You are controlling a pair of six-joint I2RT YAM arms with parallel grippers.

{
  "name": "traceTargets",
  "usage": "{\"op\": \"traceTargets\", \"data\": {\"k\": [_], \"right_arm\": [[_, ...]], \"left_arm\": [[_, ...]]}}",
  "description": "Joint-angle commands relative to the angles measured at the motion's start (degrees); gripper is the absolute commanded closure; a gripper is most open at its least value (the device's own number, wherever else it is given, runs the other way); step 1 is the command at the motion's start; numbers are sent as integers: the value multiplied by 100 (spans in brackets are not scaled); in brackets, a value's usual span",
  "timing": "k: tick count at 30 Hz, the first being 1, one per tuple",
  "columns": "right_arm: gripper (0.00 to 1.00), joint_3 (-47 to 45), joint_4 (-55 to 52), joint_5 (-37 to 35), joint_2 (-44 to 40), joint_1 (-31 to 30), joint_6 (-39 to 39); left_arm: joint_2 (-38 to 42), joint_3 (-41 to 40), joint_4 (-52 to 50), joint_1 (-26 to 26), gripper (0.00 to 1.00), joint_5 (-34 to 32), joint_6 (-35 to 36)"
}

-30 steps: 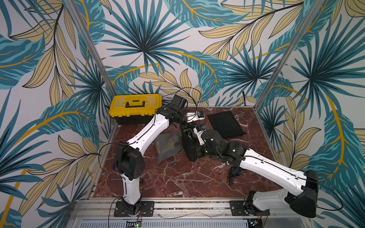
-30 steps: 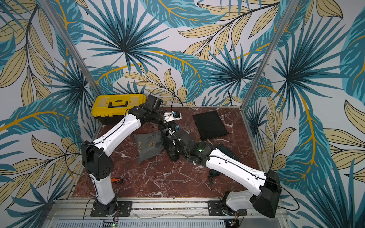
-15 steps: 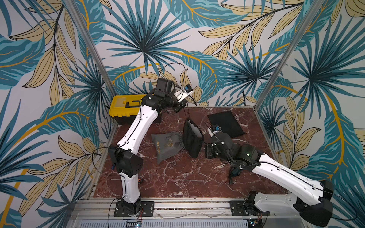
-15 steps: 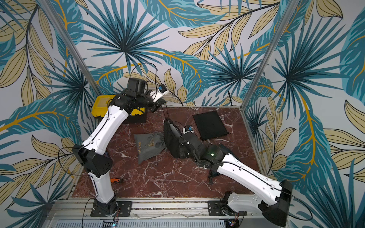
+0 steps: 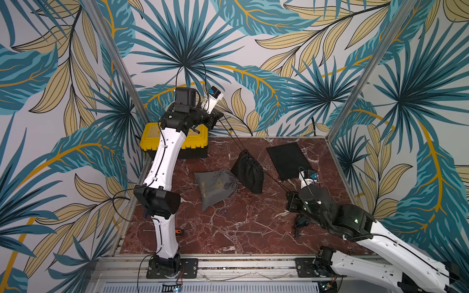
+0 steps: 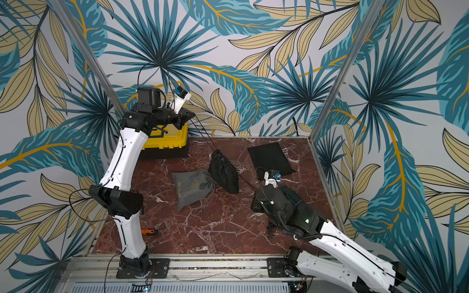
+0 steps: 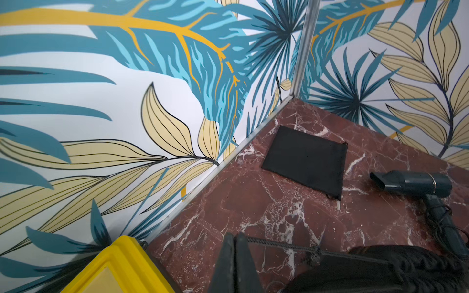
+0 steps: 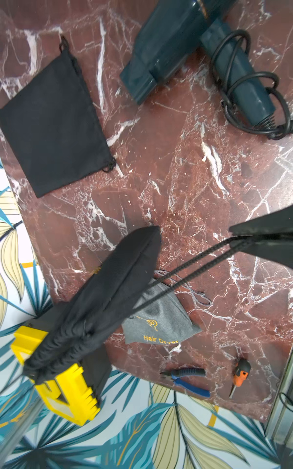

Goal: Pack away hair dryers
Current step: Pull the drawstrings on both sides of the drawstring bag.

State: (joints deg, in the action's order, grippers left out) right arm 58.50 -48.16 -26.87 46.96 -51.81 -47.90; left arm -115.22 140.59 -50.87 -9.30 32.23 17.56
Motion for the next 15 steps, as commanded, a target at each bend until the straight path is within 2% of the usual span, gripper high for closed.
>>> {"op": "traceTargets", "data": {"k": [1, 15], "right_arm": [[100, -128, -775, -323, -263, -25, -331], [100, -50, -2213, -856, -1047, -27, -607]], "left_arm": [[-77, 438, 323, 411, 100, -174, -164], [-132, 547, 332, 1125, 100, -90, 60]]}}
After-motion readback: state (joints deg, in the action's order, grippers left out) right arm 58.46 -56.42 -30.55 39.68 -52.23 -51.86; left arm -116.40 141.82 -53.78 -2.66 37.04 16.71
